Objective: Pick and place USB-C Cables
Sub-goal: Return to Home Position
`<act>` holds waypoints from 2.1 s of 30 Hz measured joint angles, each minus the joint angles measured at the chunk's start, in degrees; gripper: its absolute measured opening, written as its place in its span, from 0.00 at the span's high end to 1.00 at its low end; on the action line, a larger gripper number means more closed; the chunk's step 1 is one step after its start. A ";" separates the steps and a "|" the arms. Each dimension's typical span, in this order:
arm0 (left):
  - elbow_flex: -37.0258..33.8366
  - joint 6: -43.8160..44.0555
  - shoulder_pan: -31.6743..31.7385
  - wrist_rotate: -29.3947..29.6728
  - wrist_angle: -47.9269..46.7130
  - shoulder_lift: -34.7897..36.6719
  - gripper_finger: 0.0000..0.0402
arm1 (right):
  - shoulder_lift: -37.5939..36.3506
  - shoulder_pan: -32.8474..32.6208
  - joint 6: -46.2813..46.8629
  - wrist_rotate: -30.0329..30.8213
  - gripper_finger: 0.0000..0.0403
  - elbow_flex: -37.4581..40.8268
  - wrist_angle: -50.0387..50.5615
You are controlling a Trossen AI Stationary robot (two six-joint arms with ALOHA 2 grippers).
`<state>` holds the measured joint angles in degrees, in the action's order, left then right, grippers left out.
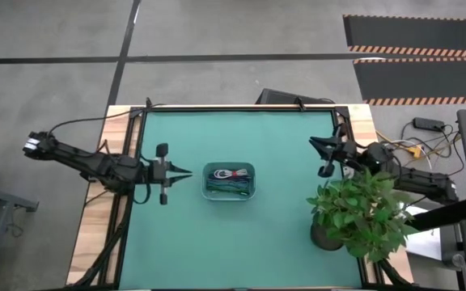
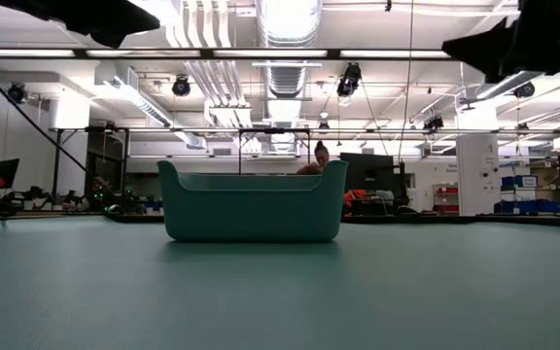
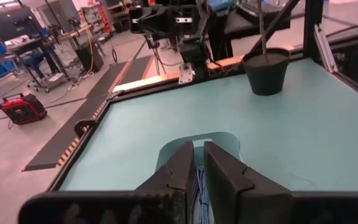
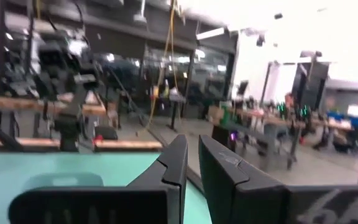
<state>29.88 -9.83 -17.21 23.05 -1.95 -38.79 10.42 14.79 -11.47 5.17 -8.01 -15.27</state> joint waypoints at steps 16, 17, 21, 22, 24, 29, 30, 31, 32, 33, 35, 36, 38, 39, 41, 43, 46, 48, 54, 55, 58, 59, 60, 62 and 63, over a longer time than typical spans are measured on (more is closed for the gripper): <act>-11.42 0.36 0.00 1.51 0.41 18.97 0.95 | -10.32 0.00 -1.14 -1.16 0.92 7.30 0.83; -12.17 0.31 0.00 1.53 0.45 20.45 0.95 | -10.18 0.00 -1.13 -1.16 0.92 7.30 0.80; -15.56 0.23 0.00 1.91 0.49 26.21 0.95 | -9.54 0.00 -1.05 -1.17 0.92 7.30 1.94; -16.38 0.24 0.00 2.15 0.51 27.75 0.95 | -9.55 0.00 -1.05 -1.32 0.92 7.30 2.34; -17.82 0.22 0.00 2.87 0.95 30.76 0.95 | -9.60 0.00 -1.07 -2.98 0.92 7.30 2.66; -20.87 -0.17 0.00 3.03 -0.11 38.07 0.95 | -9.64 0.00 -1.88 -5.66 0.92 7.33 2.58; -21.25 -0.66 0.00 3.04 0.51 38.49 0.95 | -9.71 0.00 -2.35 -5.64 0.92 7.33 2.56; -21.68 -1.24 0.00 3.57 -0.33 37.91 0.95 | -9.93 0.00 -3.03 -5.68 0.92 7.33 2.54; -21.77 -1.66 0.00 4.13 -0.72 37.91 0.95 | -10.12 -0.01 -3.32 -5.71 0.92 7.34 2.52; -21.61 -2.06 0.00 4.71 -0.26 38.00 0.95 | -10.36 -0.01 -3.79 -6.16 0.92 7.34 2.39; -21.80 -2.23 0.00 6.43 0.52 37.62 0.95 | -10.39 -0.02 -4.81 -7.59 0.92 7.35 1.46; -22.04 -2.04 0.00 6.82 0.55 37.69 0.95 | -10.41 -0.02 -5.30 -8.56 0.92 7.35 0.30; -22.78 -1.30 0.00 7.11 0.06 38.02 0.95 | -10.35 -0.05 -6.46 -10.42 0.92 7.35 -1.55; -23.08 -1.27 0.00 7.15 0.40 37.95 0.95 | -10.41 -0.15 -6.95 -11.12 0.92 7.35 -2.27; -24.22 -1.07 0.00 7.25 0.89 37.75 0.95 | -10.34 -0.15 -7.29 -11.64 0.92 7.36 -3.90; -26.48 -1.06 0.00 7.22 2.47 37.81 0.95 | -10.34 -0.13 -6.72 -11.64 0.92 7.37 -4.54; -29.39 -1.45 0.00 7.08 7.54 37.97 0.95 | -10.32 -0.13 -5.37 -11.65 0.92 7.37 -4.20; -29.36 -0.13 0.00 6.97 7.24 37.50 0.95 | -10.24 -0.15 -4.18 -11.63 0.92 7.39 -4.23; -29.39 -2.76 0.00 9.66 7.03 34.92 0.95 | -9.86 -0.13 2.50 -11.15 0.92 7.39 -0.09; -29.41 -2.69 0.00 9.66 6.95 34.62 0.95 | -9.56 -0.13 3.01 -11.13 0.92 7.39 0.35; -29.43 -2.64 0.00 9.71 7.12 33.59 0.95 | -8.72 -0.13 4.02 -11.13 0.92 7.37 2.02; -29.43 -2.64 -0.01 9.70 6.94 33.28 0.95 | -8.38 -0.13 4.02 -11.13 0.92 7.37 2.40; -29.43 -2.64 -0.02 9.70 6.98 33.03 0.95 | -8.08 -0.13 4.02 -11.13 0.92 7.37 2.80; -29.45 -2.62 0.00 9.71 7.10 32.34 0.95 | -7.65 -0.13 4.02 -11.13 0.92 7.37 3.13; -29.45 -2.62 -0.01 9.70 7.00 31.97 0.95 | -7.39 -0.13 4.02 -11.13 0.92 7.37 3.06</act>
<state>0.43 -12.45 -17.22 32.75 5.05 -6.82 3.03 14.66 -7.44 -5.96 -0.64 -12.21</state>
